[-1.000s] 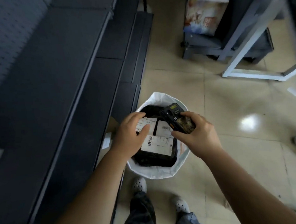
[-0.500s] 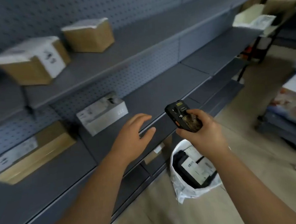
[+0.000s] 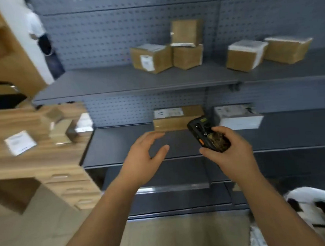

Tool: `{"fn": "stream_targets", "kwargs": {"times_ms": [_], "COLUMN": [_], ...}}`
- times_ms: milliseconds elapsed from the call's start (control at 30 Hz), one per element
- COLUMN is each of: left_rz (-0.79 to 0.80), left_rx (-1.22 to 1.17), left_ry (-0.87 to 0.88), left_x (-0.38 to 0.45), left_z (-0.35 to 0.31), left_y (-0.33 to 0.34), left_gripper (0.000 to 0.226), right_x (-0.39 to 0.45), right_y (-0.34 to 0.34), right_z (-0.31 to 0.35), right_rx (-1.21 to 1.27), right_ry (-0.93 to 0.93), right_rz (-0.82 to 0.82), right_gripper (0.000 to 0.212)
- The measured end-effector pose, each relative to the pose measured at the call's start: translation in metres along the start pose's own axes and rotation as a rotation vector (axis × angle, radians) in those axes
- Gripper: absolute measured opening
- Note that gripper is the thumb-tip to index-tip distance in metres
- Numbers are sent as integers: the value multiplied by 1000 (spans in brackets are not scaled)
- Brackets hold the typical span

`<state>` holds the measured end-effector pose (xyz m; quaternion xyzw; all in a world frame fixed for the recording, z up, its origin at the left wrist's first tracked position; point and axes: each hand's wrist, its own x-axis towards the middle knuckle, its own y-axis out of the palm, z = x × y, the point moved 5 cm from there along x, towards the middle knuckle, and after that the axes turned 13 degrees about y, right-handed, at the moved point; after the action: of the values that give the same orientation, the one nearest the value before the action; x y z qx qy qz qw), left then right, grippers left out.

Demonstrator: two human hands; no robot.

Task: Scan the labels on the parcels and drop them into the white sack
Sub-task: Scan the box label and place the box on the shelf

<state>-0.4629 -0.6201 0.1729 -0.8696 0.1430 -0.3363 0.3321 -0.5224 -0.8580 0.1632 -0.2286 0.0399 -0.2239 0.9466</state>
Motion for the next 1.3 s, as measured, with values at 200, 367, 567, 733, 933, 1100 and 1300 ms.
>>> {"fn": "stream_targets", "kwargs": {"times_ms": [200, 367, 567, 733, 933, 1100, 1300], "left_rz": [-208, -342, -470, -517, -511, -497, -448], "left_rx": [145, 253, 353, 420, 470, 484, 412], "left_ry": [-179, -356, -530, -645, -747, -758, -673], "left_x": [-119, -211, -290, -325, -334, -319, -279], "left_z": [63, 100, 140, 198, 271, 330, 402], "left_y": [-169, -269, -353, -410, -484, -524, -540], "left_gripper": [36, 35, 36, 37, 35, 34, 35], "right_x": [-67, -111, -147, -159, -155, -135, -86], "right_y": [164, 281, 404, 510, 626, 692, 717], "right_z": [99, 176, 241, 275, 327, 357, 362], "right_rx": [0, -15, -59, -24, 59, 56, 10], "right_ry": [-174, -308, -397, -447, -431, -438, -354], "right_rz": [223, 402, 599, 682, 742, 773, 639], "right_gripper": [56, 57, 57, 56, 57, 59, 58]}}
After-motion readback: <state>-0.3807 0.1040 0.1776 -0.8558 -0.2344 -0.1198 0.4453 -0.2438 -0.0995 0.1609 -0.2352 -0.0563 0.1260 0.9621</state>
